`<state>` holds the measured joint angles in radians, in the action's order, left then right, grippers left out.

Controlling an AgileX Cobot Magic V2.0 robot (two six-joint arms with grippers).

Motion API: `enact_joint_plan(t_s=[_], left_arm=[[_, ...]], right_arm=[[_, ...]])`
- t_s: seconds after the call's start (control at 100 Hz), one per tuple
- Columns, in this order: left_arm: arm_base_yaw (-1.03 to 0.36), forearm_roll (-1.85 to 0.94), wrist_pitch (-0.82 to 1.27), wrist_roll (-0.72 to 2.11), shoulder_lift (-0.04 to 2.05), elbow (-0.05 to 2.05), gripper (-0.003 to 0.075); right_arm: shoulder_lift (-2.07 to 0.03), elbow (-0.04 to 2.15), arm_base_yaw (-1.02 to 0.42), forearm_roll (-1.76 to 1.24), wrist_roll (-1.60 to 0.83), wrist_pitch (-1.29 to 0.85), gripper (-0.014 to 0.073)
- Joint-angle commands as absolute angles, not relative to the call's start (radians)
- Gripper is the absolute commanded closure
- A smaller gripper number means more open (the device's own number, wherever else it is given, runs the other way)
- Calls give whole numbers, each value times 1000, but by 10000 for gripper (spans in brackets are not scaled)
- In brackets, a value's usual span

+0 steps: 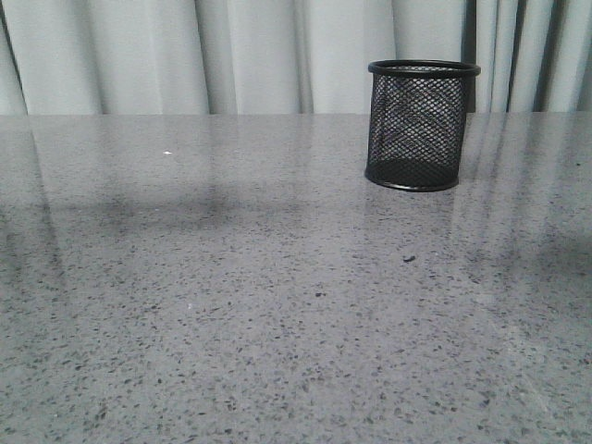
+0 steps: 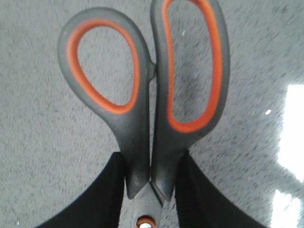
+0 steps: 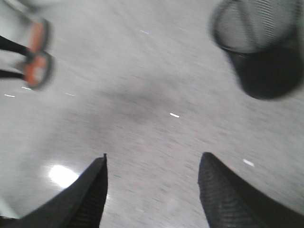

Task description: Put scissors into bucket

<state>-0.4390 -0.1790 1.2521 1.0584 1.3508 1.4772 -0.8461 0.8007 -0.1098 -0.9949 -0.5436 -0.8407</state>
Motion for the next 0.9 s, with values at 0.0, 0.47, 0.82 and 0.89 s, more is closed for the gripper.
enact_joint_plan(t_s=[0.0, 0.47, 0.82, 0.89], left_arm=[[-498, -179, 1193, 979, 1296, 1514, 741], [-755, -127, 1031, 793, 1284, 1518, 741], [-814, -79, 993, 708, 1284, 1532, 741], [-814, -74, 995, 706, 1284, 1532, 741]], right_arm=[[-875, 835, -111, -1242, -678, -814, 214], [-1031, 835, -111, -1631, -927, -1022, 214], [-1035, 835, -111, -1652, -931, -1050, 214], [-1035, 835, -111, -1674, -936, -1055, 214]])
